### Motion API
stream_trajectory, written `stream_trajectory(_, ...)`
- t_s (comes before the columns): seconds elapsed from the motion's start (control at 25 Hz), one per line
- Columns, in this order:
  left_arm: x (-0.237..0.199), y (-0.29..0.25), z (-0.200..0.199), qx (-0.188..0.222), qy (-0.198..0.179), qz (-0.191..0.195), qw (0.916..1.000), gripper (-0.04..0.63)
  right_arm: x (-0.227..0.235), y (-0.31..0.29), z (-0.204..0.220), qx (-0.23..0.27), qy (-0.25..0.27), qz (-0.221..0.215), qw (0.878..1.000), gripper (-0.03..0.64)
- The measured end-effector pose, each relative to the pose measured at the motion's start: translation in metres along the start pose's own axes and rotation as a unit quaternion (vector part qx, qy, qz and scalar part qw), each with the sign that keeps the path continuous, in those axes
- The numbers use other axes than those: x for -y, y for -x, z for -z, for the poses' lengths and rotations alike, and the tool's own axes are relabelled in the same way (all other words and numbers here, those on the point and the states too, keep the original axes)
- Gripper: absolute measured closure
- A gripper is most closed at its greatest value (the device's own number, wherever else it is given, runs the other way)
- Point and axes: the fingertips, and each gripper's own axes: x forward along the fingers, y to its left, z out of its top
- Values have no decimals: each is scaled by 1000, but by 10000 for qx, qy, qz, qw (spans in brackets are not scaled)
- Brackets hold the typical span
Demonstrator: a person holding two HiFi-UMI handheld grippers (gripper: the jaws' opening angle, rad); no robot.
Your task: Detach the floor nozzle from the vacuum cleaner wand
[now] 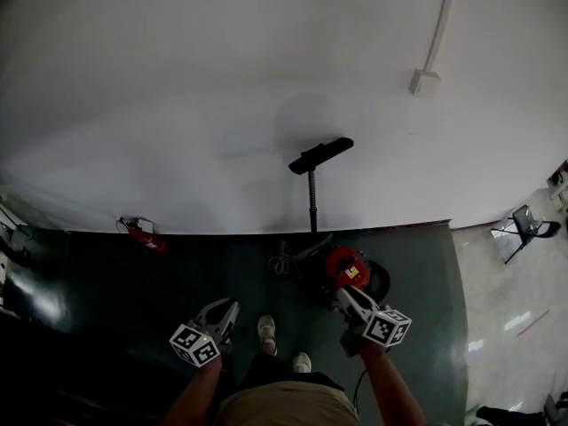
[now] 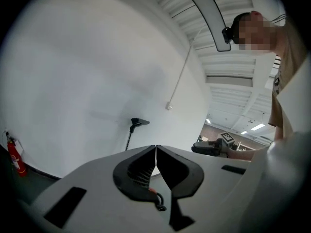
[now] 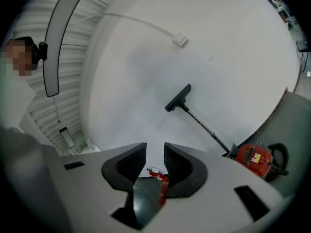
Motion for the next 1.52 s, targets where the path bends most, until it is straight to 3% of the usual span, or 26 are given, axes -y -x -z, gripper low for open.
stream_trajectory(0.28, -63, -32, -33, 198, 263, 299, 9990, 589, -28, -64, -23, 57, 181, 101, 9998, 515)
stream_trajectory(0.56, -122, -63, -60, 6, 500, 478, 9976, 589, -31, -107, -40, 149, 189, 441, 9987, 515)
stream_trajectory(0.88, -158, -109, -56, -490, 685, 1445, 9859, 589, -22, -138, -64, 613, 124, 753, 9952, 515)
stream_trajectory(1.12, -156, -151, -67, -506, 643, 1846, 9794, 589, -12, -141, -86, 1046, -29, 917, 9903, 515)
stream_trajectory(1.36, -160, -205, -74, -552, 825, 1873, 9773, 589, 4, -153, -116, 1207, -152, 832, 9891, 515)
stream_trajectory(1.52, -166, -241, -79, -631, 678, 1652, 9819, 588, 35, -165, -141, 1144, -280, 810, 9897, 515)
